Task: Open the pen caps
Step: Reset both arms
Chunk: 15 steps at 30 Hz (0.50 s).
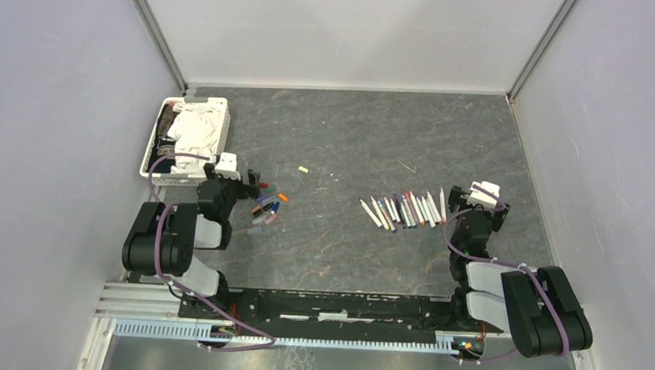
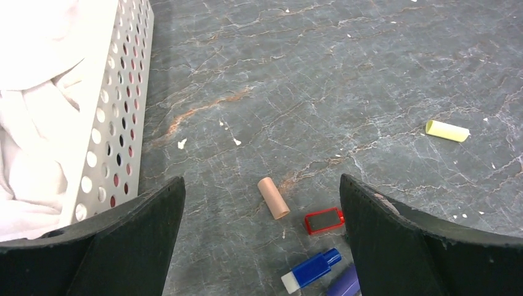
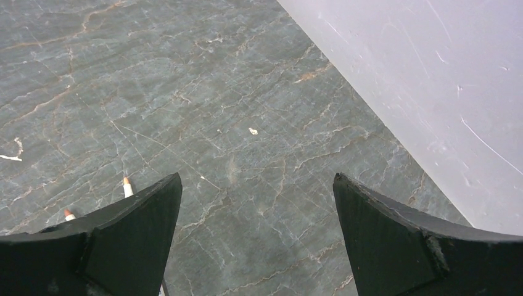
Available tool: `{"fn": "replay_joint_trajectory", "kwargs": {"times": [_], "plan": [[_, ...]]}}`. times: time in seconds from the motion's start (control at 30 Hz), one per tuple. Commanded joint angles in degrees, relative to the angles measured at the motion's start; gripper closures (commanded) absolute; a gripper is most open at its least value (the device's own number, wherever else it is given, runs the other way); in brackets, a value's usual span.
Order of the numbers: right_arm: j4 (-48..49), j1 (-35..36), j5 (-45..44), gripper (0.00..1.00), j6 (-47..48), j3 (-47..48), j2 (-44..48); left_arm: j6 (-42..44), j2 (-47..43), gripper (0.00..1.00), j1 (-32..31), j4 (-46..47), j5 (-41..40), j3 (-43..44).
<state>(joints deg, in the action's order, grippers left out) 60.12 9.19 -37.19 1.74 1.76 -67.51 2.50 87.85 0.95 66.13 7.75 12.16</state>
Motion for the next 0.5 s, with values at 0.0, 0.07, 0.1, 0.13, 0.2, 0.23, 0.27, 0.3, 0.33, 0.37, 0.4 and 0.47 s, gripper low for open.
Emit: {"fn": "replay_joint_trajectory", "kwargs": {"times": [0.0, 0.07, 0.1, 0.13, 0.2, 0.23, 0.27, 0.3, 0.33, 0.37, 0.4, 0.47], "plan": [[-0.4, -0.3, -0.5, 0.02, -1.6, 0.0, 0.1, -2.3, -0.2, 0.00, 0.1, 1.9, -3.1, 1.3], [-0.4, -0.2, -0.3, 0.02, -1.6, -0.3, 0.3, -2.3, -0.1, 0.00, 0.1, 1.1, -5.3, 1.8], [-0.5, -0.2, -0.3, 0.02, -1.7, -0.3, 0.4, -2.3, -0.1, 0.00, 0.0, 1.0, -5.3, 1.8], [-0.5, -0.3, -0.3, 0.02, -1.6, -0.3, 0.6, -2.3, 0.0, 0.00, 0.1, 1.0, -5.3, 1.9], [-0.5, -0.3, -0.4, 0.02, -1.6, 0.0, 0.7, -2.3, -0.1, 0.00, 0.0, 0.9, -5.4, 1.9], [-0.6, -0.3, -0.3, 0.02, -1.6, 0.2, 0.7, -2.3, 0.1, 0.00, 0.0, 0.9, -5.4, 1.9], [-0.6, -0.3, -0.5, 0.02, -2.8, 0.3, 0.6, -2.2, 0.1, 0.00, 0.0, 0.9, -5.5, 2.0], [-0.6, -0.3, -0.5, 0.02, -3.3, 0.3, 0.5, -2.3, 0.2, 0.00, 0.0, 0.8, -5.5, 2.1], [-0.6, -0.3, -0.5, 0.02, -3.5, 0.3, 0.5, -2.3, 0.2, 0.00, 0.0, 0.8, -5.6, 2.1], [-0.6, -0.3, -0.6, 0.02, -3.6, 0.3, 0.3, -2.3, 0.2, 0.00, -0.1, 0.8, -5.6, 2.1], [-0.6, -0.2, -0.6, 0.02, -3.7, 0.3, 0.2, -2.3, 0.1, 0.00, -0.2, 0.8, -5.6, 2.0], [-0.7, -0.3, -0.9, 0.02, -4.1, 0.3, -0.1, -2.3, -0.1, 0.00, -0.1, 0.8, -5.6, 1.9]]}}
